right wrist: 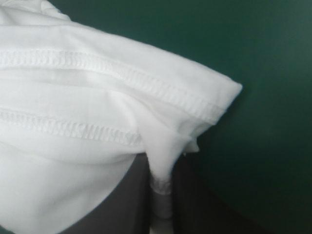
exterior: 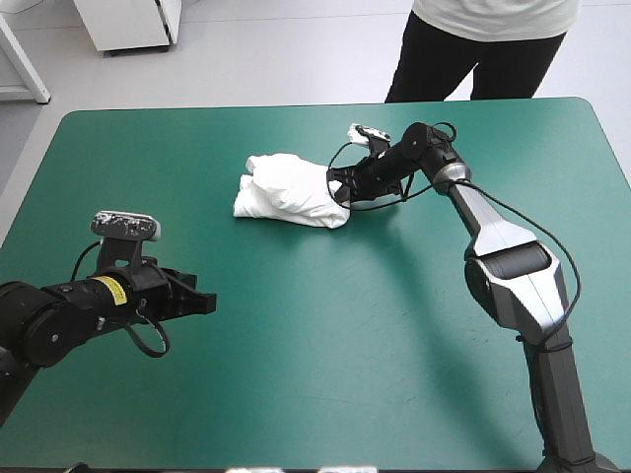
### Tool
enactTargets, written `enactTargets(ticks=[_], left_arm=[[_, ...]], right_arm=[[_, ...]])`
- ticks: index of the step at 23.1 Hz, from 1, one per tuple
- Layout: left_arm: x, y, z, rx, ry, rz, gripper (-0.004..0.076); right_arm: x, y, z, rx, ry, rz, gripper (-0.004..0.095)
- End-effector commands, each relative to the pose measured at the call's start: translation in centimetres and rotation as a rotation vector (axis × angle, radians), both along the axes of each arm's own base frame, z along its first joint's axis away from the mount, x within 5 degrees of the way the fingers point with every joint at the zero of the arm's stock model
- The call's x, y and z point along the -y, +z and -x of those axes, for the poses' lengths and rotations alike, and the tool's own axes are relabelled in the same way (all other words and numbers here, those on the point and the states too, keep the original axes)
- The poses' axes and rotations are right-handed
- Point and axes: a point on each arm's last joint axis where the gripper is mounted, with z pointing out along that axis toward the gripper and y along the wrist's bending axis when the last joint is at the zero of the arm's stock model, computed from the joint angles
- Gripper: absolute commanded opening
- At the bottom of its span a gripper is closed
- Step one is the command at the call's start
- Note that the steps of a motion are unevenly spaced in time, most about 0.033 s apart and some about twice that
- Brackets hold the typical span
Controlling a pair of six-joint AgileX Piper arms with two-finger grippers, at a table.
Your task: Fold the cloth
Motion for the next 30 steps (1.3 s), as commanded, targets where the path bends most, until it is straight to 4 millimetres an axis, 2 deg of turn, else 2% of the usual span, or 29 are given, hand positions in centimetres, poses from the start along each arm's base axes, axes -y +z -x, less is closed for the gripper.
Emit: enactTargets(ticks=[1, 3, 5, 8, 9, 10, 12, 13, 14, 15, 16, 18, 25, 27, 30], left_arm=[[0.1, 1.2, 0.0, 0.057, 0.005, 0.054, -0.0010], [0.1, 1.0, 0.2, 0.030, 0.002, 0.053, -0.0010], [0.2, 0.9, 0.3, 0.010, -0.001, 0.058, -0.0010], [0.4, 1.0, 0.4, -0.006, -0.008, 0.089, -0.0010], [0.5, 1.0, 0.5, -0.010, -0.011, 0.102, -0.0010], [0.6, 1.0, 0.5, -0.011, -0.012, 0.108, -0.0010], [0.6, 1.1, 0.5, -0.008, -0.012, 0.117, -0.0010], [0.6, 1.1, 0.5, -0.008, -0.012, 0.117, -0.0010], [0.6, 1.1, 0.5, -0.008, -0.012, 0.117, -0.0010], [0.6, 1.1, 0.5, -0.008, -0.012, 0.117, -0.0010], [0.6, 1.1, 0.5, -0.009, -0.013, 0.118, -0.0010], [0.6, 1.1, 0.5, -0.009, -0.013, 0.118, -0.0010], [0.6, 1.1, 0.5, -0.009, -0.013, 0.118, -0.0010], [0.6, 1.1, 0.5, -0.008, -0.015, 0.117, -0.0010], [0.6, 1.1, 0.4, -0.001, -0.021, 0.110, -0.0010]], right_arm=[[1.1, 5.0, 0.5, 0.140, -0.014, 0.084, -0.0012], [2.7, 6.1, 0.6, 0.183, -0.057, 0.232, -0.0017], [4.9, 7.7, 0.6, 0.247, -0.150, 0.257, -0.0017], [8.3, 7.6, 2.5, 0.285, -0.223, 0.310, -0.0017], [10.2, 6.5, 4.3, 0.276, -0.244, 0.338, -0.0017], [11.3, 6.2, 5.0, 0.280, -0.262, 0.347, -0.0017], [16.3, 5.6, 9.1, 0.284, -0.370, 0.378, -0.0017], [17.7, 5.3, 10.2, 0.274, -0.394, 0.392, -0.0017], [20.3, 4.7, 12.1, 0.241, -0.446, 0.420, -0.0017], [21.6, 4.7, 13.0, 0.232, -0.472, 0.433, -0.0017], [24.1, 4.7, 14.7, 0.220, -0.516, 0.459, -0.0017], [27.0, 4.8, 17.0, 0.210, -0.574, 0.492, -0.0017], [32.2, 3.4, 22.4, 0.127, -0.746, 0.535, -0.0017], [33.0, 3.1, 23.5, 0.127, -0.798, 0.537, -0.0017], [33.3, 3.3, 23.9, 0.134, -0.797, 0.559, -0.0017]])
